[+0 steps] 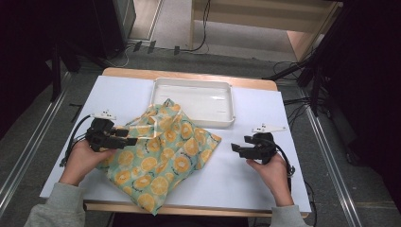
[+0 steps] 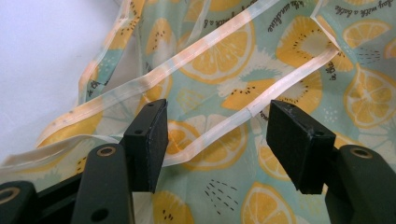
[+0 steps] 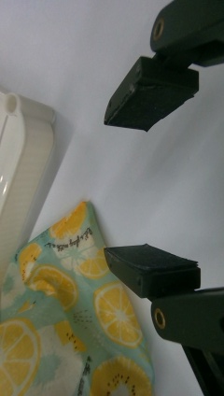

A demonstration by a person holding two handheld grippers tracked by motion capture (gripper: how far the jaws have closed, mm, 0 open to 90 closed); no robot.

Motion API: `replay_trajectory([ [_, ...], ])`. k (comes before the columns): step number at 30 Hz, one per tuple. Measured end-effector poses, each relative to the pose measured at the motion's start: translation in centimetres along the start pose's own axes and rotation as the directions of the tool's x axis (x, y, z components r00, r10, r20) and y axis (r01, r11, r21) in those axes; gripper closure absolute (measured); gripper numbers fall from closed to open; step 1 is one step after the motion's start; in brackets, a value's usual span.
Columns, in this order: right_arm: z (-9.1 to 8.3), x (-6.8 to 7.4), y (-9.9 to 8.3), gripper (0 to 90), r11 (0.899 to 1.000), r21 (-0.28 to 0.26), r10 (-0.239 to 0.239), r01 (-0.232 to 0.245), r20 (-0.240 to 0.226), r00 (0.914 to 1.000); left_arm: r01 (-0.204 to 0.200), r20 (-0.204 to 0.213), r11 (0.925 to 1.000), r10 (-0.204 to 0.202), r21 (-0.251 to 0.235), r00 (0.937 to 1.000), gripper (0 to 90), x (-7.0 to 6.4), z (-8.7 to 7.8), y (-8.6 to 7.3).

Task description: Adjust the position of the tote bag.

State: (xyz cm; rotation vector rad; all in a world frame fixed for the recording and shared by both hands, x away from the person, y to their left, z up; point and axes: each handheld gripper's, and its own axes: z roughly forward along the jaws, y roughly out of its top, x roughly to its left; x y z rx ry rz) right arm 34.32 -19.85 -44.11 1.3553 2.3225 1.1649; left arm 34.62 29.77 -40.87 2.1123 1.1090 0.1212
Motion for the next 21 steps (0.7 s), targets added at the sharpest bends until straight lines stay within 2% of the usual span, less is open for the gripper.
replay_trajectory([
  [1, 0.2, 0.0, 0.1, 32.3, 1.000, 0.011, -0.008, 0.008, 0.003, 1.0000, 0.000, -0.002, 1.0000, 0.000, 0.000, 1.0000, 39.4, 0.0, 0.0, 0.0],
  [5, 0.6, 0.4, 0.6, 31.3, 0.999, -0.007, -0.043, 0.043, -0.011, 0.9990, -0.002, -0.005, 1.0000, 0.002, -0.003, 1.0000, 37.8, 0.1, 0.0, -0.2],
  [7, 0.6, 0.7, 0.7, 33.9, 0.999, -0.008, -0.041, 0.041, -0.039, 0.9984, -0.002, -0.009, 1.0000, 0.002, -0.005, 1.0000, 37.0, 0.3, 0.0, -0.2],
  [10, 0.6, 1.0, 0.7, 35.9, 0.998, -0.007, -0.060, 0.060, -0.042, 0.9973, 0.005, -0.006, 1.0000, -0.005, -0.003, 1.0000, 36.6, 0.4, -0.1, -0.3],
  [14, 0.6, 1.0, 0.8, 39.1, 0.999, -0.007, -0.040, 0.039, -0.077, 0.9963, 0.013, -0.006, 0.9999, -0.014, -0.010, 0.9999, 36.5, 0.6, -0.4, -0.4],
  [18, 0.3, 1.2, 0.8, 39.1, 0.999, -0.025, -0.047, 0.046, -0.076, 0.9960, 0.012, -0.013, 0.9998, -0.012, -0.013, 0.9998, 36.5, 0.7, -0.6, -0.5],
  [21, 0.4, 1.3, 0.7, 38.1, 0.998, -0.013, -0.057, 0.056, -0.077, 0.9954, 0.012, -0.018, 0.9997, -0.013, -0.021, 0.9998, 36.4, 0.6, -0.8, -0.5],
])
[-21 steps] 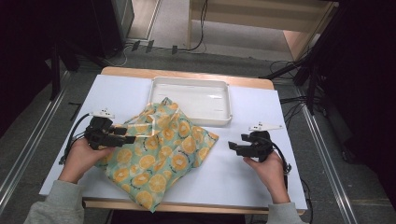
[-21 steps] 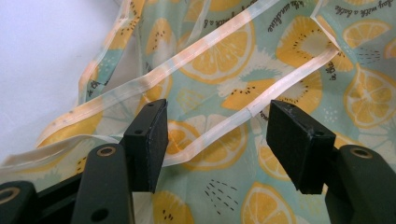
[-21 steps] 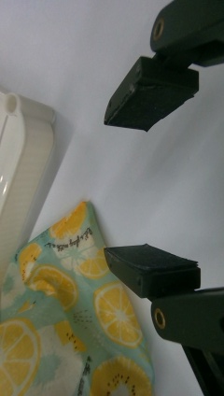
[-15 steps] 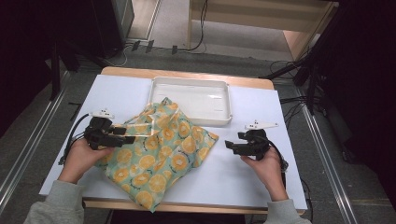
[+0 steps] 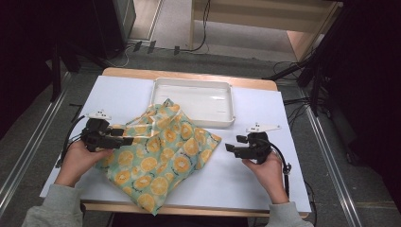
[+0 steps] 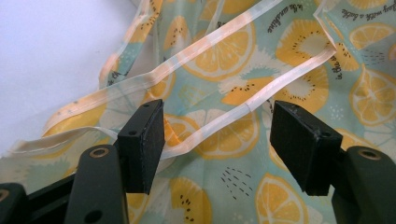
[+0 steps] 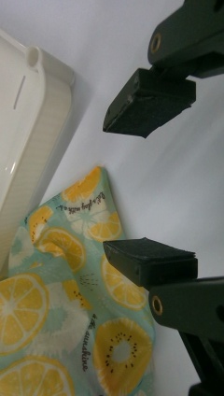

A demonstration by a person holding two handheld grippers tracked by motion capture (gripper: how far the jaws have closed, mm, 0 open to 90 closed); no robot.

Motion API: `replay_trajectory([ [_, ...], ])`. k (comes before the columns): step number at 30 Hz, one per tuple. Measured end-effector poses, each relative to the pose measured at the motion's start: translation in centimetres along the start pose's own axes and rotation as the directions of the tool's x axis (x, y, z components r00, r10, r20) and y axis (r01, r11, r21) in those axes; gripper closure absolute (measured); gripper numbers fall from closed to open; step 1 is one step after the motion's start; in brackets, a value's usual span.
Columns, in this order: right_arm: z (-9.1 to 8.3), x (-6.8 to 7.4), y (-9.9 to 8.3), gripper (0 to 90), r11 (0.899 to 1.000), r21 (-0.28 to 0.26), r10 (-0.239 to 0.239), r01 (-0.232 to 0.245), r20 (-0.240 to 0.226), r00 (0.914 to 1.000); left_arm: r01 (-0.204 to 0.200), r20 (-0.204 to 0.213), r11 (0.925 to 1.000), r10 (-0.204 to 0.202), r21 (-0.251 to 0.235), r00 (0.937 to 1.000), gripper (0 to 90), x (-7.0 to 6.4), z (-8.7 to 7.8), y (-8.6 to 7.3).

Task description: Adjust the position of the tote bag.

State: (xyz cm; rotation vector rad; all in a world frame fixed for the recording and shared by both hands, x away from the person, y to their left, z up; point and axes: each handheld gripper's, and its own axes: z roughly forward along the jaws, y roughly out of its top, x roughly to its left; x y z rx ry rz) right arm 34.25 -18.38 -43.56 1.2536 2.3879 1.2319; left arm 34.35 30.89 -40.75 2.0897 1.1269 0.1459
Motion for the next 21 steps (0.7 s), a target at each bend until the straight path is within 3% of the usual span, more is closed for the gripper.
replay_trajectory([
  [9, -0.08, 0.28, -0.10, 36.7, 1.000, 0.008, -0.019, 0.019, 0.004, 0.9998, -0.006, -0.004, 1.0000, 0.006, -0.001, 1.0000, 35.1, -0.24, -0.41, 0.15],
  [21, -0.09, 0.29, -0.18, 35.7, 1.000, 0.018, -0.022, 0.022, 0.007, 0.9997, -0.011, -0.006, 0.9999, 0.011, -0.005, 0.9999, 26.3, -0.61, -0.95, 0.54],
])
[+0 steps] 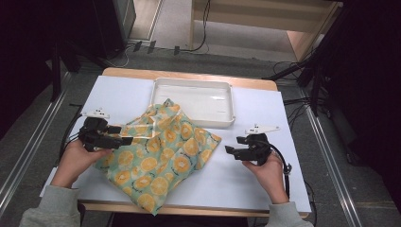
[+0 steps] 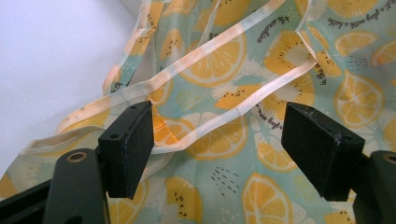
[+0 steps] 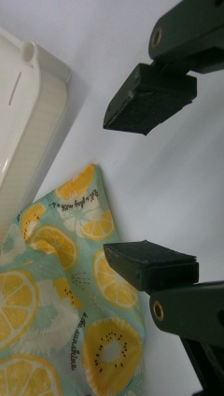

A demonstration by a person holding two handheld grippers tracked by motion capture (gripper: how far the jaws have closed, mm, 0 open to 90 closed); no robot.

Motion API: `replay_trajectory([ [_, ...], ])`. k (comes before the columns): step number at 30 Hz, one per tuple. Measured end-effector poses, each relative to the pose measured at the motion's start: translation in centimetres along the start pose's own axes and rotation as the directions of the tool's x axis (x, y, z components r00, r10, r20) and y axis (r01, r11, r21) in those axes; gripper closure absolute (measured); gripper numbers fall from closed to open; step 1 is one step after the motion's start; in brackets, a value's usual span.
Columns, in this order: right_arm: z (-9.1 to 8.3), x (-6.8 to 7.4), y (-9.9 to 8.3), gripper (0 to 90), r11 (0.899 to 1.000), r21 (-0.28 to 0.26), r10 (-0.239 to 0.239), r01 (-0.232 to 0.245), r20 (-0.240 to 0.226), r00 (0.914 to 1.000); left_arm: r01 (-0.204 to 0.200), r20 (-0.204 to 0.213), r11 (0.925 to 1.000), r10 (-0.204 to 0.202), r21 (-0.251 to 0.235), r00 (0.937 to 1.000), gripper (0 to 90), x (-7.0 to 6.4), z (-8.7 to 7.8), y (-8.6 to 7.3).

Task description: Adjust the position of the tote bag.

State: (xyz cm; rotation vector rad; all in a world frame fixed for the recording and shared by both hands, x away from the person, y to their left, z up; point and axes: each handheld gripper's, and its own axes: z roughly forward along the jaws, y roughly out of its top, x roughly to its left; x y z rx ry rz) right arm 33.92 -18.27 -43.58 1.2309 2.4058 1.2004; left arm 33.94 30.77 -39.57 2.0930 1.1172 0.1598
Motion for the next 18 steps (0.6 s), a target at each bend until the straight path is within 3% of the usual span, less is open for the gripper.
replay_trajectory([
  [18, 0.00, 0.09, -0.01, 35.7, 1.000, -0.001, -0.007, 0.007, -0.008, 0.9999, -0.004, -0.009, 0.9998, 0.003, -0.018, 1.0000, 21.8, 0.14, -0.27, 0.12],
])
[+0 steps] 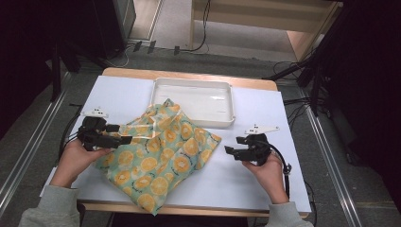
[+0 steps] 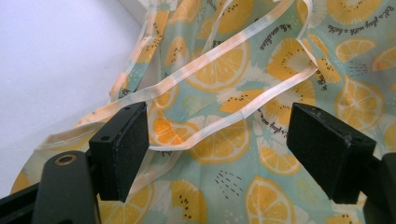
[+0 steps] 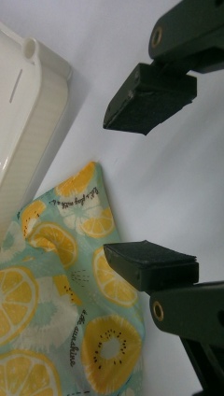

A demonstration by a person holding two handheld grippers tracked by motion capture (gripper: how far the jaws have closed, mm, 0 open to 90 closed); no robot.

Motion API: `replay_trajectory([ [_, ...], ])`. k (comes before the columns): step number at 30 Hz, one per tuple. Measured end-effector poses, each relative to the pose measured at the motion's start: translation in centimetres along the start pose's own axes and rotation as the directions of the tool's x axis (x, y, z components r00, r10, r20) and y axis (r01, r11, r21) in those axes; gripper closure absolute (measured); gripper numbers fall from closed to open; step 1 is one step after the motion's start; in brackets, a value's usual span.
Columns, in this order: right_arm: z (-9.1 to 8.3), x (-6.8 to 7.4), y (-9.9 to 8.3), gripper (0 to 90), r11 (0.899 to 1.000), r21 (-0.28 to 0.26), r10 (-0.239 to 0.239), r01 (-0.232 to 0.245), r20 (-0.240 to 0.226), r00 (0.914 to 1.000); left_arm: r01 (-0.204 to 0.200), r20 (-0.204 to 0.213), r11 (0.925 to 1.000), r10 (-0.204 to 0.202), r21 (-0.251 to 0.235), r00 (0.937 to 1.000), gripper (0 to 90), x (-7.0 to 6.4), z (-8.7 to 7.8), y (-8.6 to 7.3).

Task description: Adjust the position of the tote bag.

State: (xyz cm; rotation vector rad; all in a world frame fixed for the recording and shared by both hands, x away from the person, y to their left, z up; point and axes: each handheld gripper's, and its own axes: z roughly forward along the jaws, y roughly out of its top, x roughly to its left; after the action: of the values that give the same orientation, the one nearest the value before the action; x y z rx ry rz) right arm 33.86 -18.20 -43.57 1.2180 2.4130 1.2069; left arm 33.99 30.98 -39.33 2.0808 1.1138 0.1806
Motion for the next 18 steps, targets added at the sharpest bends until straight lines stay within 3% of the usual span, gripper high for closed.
replay_trajectory([
  [11, 0.2, 0.0, 0.0, 35.6, 1.000, 0.008, -0.005, 0.005, 0.001, 1.0000, -0.011, -0.012, 0.9999, 0.011, 0.002, 0.9999, 17.4, 0.5, 0.9, 0.7],
  [18, 0.2, 0.1, 0.0, 35.7, 1.000, 0.011, -0.007, 0.007, 0.001, 1.0000, -0.007, 0.012, 0.9998, 0.007, 0.016, 0.9999, 16.5, 1.5, 2.4, 1.1],
])
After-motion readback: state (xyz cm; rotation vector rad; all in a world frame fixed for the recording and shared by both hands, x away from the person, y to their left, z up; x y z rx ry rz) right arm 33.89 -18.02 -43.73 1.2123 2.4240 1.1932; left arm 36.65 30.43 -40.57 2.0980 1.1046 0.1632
